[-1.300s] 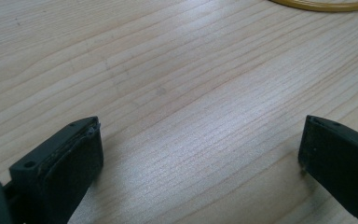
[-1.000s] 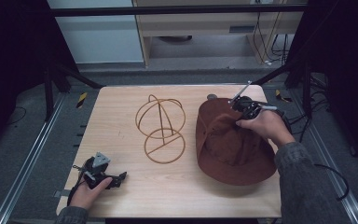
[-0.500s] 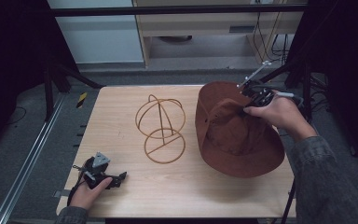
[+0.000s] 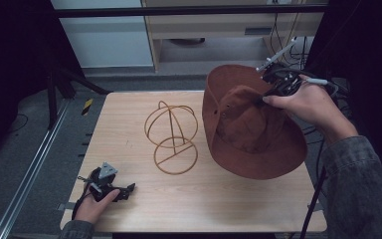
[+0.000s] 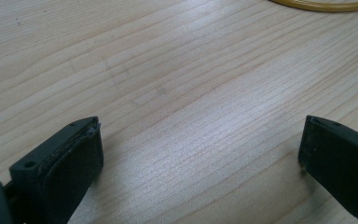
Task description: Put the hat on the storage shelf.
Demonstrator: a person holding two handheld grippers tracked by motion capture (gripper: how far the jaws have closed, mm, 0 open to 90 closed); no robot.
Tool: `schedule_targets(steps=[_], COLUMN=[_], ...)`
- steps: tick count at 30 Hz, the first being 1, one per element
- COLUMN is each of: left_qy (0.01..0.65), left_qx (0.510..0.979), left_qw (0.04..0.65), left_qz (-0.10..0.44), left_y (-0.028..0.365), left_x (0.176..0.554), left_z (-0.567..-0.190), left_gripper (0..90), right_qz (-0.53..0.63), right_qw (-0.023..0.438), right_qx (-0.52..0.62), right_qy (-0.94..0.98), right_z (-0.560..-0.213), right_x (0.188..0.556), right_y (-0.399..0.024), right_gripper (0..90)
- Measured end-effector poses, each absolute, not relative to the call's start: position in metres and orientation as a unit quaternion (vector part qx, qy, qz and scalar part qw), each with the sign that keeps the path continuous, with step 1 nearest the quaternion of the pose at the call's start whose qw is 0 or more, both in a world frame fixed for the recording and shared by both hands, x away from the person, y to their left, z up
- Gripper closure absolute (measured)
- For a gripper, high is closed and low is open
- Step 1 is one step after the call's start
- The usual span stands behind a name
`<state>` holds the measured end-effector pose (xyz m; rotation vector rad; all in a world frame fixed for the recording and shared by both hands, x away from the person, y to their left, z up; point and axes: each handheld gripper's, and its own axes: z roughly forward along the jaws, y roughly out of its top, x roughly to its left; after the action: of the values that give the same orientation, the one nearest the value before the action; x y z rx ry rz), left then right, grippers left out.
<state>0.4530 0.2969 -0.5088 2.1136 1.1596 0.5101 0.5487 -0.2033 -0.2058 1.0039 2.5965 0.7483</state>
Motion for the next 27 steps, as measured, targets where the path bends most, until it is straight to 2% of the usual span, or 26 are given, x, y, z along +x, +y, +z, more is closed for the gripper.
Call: schedule_targets(steps=[10, 27], left_qy=[0.444, 0.444], left_qx=[0.809, 0.809], left_qw=[0.332, 0.332], left_qz=[0.195, 0.195], left_y=[0.297, 0.297], left_x=[0.453, 0.453], left_z=[-0.509, -0.509], left_gripper=[0.0, 0.0], right_qz=[0.275, 0.309], right_qw=[0.145, 0.150], right_qx=[0.331, 0.310], right_qy=[0.891, 0.887], right_z=[-0.168, -0.151], right_x=[0.547, 0.551], right_y=[-0.178, -0.142], right_gripper=[89.1, 89.1])
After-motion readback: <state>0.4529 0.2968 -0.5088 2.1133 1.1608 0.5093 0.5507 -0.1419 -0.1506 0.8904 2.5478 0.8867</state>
